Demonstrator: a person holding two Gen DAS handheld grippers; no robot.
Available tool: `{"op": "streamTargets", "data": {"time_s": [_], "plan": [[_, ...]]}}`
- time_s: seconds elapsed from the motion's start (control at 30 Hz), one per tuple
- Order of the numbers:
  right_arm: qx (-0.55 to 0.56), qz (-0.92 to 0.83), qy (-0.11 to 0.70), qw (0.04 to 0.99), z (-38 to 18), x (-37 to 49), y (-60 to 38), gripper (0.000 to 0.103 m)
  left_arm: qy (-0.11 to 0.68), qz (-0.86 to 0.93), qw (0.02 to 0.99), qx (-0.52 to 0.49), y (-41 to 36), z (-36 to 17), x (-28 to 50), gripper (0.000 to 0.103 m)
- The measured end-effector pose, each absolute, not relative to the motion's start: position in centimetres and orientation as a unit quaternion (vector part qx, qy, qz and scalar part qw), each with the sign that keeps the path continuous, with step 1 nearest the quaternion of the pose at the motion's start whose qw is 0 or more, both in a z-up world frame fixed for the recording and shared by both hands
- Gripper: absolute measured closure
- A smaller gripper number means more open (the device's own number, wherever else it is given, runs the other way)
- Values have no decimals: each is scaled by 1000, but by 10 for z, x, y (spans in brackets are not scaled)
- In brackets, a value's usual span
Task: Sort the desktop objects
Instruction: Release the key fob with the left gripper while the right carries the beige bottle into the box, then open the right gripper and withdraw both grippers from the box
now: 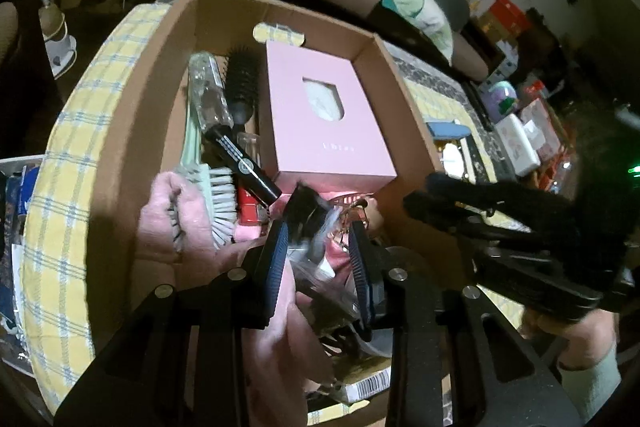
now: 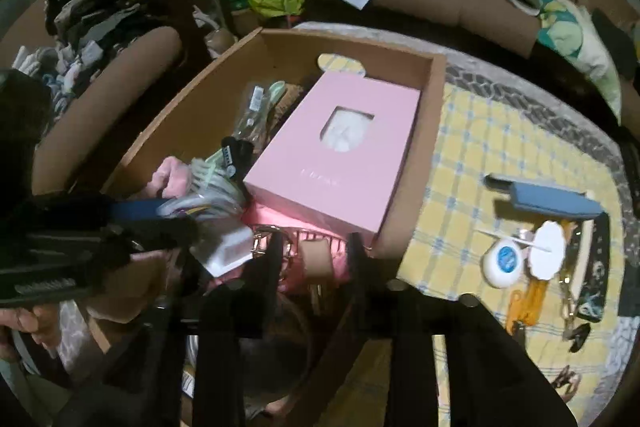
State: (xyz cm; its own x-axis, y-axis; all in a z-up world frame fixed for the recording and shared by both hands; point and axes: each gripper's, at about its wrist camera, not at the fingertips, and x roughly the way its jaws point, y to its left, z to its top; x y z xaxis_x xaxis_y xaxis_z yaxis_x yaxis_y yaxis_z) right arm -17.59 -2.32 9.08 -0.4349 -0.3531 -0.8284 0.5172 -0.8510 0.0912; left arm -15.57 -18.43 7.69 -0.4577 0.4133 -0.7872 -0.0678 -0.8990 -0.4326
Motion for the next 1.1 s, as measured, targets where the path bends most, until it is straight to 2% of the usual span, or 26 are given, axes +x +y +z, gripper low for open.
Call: {"op": "streamTargets", "data": {"time_s": [0.17,0.3,0.4,0.5,0.67,0.77,0.93,1.1], "plan": [[454,-852,54,255,107,-169,-11,63,-199,834,139,-495,-193,81,-154,64],[447,-858,28,253,118,-160,-3,54,-222,841,128,-477,-210,92,-148,52],[444,-861,12,246,121,-152,5,46,-224,844,119,-473,-218,97,-143,48],[442,-865,11,239,120,-146,10,44,-222,847,113,-469,-221,101,-139,39],[442,-864,-9,240,119,-135,17,44,-200,853,109,-470,-217,106,-132,34],[440,-866,-18,238,119,-129,22,43,-164,864,101,-465,-209,113,-123,24],[433,-872,-29,227,118,-116,31,24,-124,876,89,-457,-195,122,-106,2],[433,-880,-21,195,114,-107,39,8,-113,878,72,-459,-189,122,-93,0]]}}
